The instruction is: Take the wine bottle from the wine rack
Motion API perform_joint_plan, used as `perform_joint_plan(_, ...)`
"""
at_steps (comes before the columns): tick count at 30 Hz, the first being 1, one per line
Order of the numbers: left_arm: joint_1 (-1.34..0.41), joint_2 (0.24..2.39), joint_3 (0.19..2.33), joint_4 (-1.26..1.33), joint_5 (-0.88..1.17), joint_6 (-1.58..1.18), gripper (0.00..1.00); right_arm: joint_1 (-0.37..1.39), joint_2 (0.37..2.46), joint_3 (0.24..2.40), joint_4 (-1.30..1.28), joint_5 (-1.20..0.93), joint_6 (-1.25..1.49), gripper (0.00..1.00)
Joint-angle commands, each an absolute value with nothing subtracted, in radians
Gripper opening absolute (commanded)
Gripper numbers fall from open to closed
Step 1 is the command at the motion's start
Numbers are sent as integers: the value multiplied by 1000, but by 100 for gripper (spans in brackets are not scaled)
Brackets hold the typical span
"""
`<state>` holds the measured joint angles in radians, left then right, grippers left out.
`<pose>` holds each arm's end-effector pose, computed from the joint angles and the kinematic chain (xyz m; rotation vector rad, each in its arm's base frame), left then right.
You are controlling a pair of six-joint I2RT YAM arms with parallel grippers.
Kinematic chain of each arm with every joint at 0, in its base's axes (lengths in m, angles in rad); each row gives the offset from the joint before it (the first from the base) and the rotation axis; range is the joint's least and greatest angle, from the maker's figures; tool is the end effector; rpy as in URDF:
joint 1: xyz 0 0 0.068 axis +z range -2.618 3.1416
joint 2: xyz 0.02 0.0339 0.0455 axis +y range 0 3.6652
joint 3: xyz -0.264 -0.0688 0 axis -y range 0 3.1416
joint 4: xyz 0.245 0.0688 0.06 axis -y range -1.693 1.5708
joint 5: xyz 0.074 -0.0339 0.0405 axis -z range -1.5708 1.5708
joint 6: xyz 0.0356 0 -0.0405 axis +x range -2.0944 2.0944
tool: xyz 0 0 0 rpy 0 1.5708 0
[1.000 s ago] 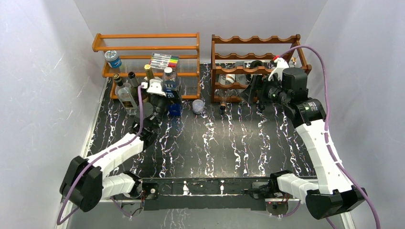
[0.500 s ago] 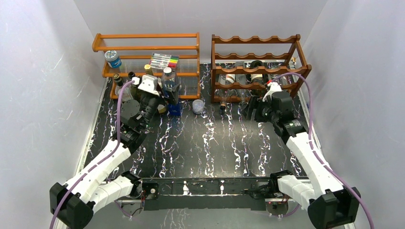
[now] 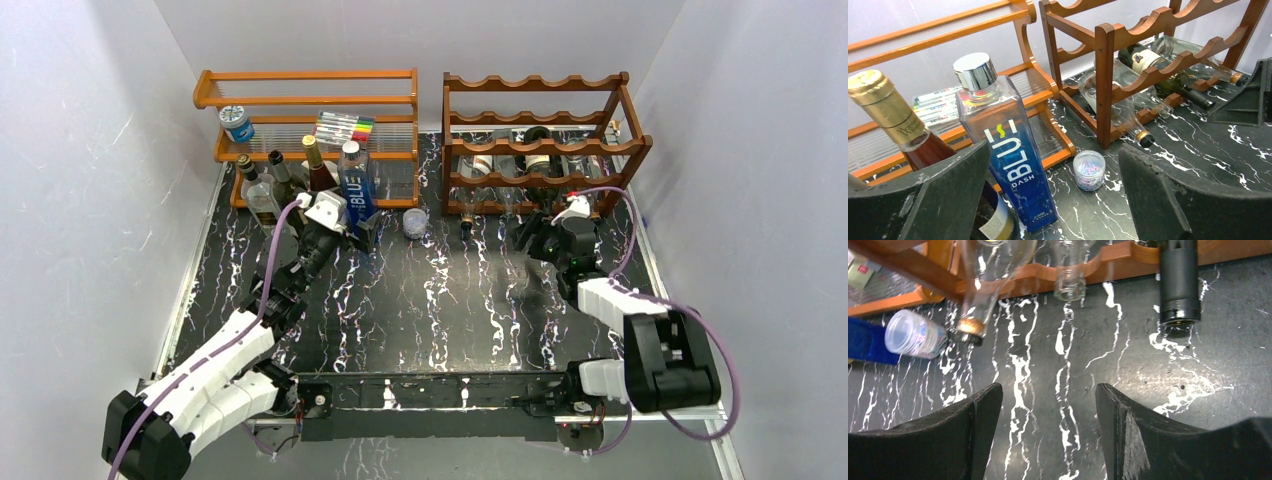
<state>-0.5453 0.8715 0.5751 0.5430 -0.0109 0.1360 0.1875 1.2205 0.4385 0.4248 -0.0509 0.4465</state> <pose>0.1782 -0.1077 0.3281 0.4362 1.2585 -0.3402 0.2435 0.0480 0.1931 0.2183 1.9442 0.4706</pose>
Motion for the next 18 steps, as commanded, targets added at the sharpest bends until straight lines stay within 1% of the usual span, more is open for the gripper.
perform_joint_plan(1, -548, 840, 572, 614, -42, 175, 98, 141, 1347, 453, 787, -159, 523, 78)
perform_joint_plan(5, -549, 859, 583, 600, -17, 176, 98, 136, 1434, 468, 875, -149, 530, 86)
perform_joint_plan(7, -548, 858, 586, 598, -8, 174, 98, 136, 1473, 484, 891, -143, 525, 86)
perform_joint_plan(9, -548, 853, 583, 599, -4, 169, 98, 136, 1523, 497, 910, -105, 559, 85)
perform_joint_plan(11, -548, 848, 581, 600, -3, 169, 98, 136, 1568, 486, 994, -95, 583, 84)
perform_joint_plan(15, -549, 854, 580, 603, -3, 168, 98, 136, 1653, 518, 1053, -90, 632, 77)
perform_joint_plan(18, -548, 855, 581, 604, 9, 167, 98, 136, 1711, 541, 1101, -68, 652, 76)
